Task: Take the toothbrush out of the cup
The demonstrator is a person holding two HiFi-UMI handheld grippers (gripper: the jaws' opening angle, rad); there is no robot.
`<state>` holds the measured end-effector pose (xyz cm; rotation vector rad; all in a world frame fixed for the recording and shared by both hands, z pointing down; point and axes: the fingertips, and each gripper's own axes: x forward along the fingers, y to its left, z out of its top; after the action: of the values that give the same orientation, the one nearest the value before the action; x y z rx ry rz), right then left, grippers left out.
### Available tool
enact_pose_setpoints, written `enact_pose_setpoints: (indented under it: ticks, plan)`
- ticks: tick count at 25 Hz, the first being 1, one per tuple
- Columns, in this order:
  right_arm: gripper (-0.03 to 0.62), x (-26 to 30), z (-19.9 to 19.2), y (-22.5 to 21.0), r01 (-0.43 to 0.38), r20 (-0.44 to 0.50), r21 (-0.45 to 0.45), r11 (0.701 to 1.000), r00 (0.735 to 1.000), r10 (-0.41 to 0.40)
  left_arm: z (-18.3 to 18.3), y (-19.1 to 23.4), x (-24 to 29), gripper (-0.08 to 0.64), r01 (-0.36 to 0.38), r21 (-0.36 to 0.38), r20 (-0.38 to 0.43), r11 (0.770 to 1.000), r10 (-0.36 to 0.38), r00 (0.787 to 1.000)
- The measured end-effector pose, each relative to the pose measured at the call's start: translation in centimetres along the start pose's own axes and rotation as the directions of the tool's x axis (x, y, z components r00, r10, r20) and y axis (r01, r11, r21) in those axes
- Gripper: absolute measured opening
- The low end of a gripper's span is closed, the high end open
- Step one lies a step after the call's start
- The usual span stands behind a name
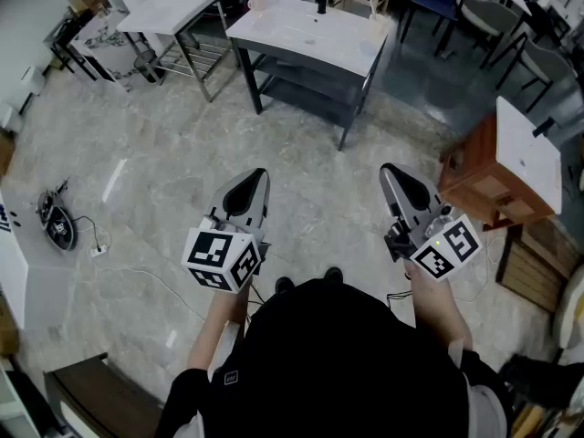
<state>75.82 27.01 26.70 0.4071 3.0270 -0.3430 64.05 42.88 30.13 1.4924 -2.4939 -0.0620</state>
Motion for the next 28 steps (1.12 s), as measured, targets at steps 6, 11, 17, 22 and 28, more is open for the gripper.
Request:
enact_pose_setpoints:
  ticks: [6,11,17,22,28]
  plan:
    - [0.028,0.3,-0.3,-0.6,0.0,-0.002,0.0,1.0,1.0,0.0,-0.3,0.3,0.7,0.017,0.0,-0.001,-0.003,1.0,0.0,1.0]
    - [0.028,0.0,-0.1,-1.7,-0.004,-0.003,0.004,1.0,1.0,0.004,0.0,-0.2,1.9,0.018,-0.003,0.0,-0.003,1.0,0.003,1.0]
    - [0.028,-2.0,-0.4,-3.8,-0.042,-0.015,0.047,0.998,0.999,0.043,-0.6,-1.9,3.0,0.017,-0.022,0.002,-0.012,1.0,0.022,1.0]
    - [0.028,-3.5,-1.0,-6.6,-0.064,-0.017,0.098,0.993,0.998,0.066,-1.6,-3.4,4.5,0.017,-0.043,0.004,-0.024,0.999,0.043,0.999]
    - [0.028,-1.6,-1.9,-10.0,-0.058,-0.039,0.119,0.991,0.997,0.063,-2.0,-2.0,8.5,0.017,-0.032,-0.006,-0.031,0.999,0.032,0.999]
